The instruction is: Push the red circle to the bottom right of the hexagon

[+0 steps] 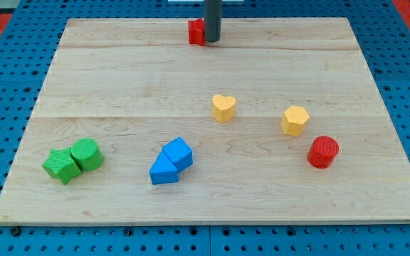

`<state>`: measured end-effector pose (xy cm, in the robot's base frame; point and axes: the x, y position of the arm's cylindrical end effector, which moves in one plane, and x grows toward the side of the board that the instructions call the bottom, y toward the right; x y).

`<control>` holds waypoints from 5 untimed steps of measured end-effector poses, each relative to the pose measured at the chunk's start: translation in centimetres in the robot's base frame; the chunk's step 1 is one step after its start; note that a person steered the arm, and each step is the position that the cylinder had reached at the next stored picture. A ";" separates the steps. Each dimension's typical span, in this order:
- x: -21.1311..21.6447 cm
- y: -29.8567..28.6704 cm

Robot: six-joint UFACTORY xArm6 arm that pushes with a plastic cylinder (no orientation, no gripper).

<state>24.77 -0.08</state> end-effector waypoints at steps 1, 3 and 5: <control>1.4 4.5; 12.8 25.4; 27.5 28.6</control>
<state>52.24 28.53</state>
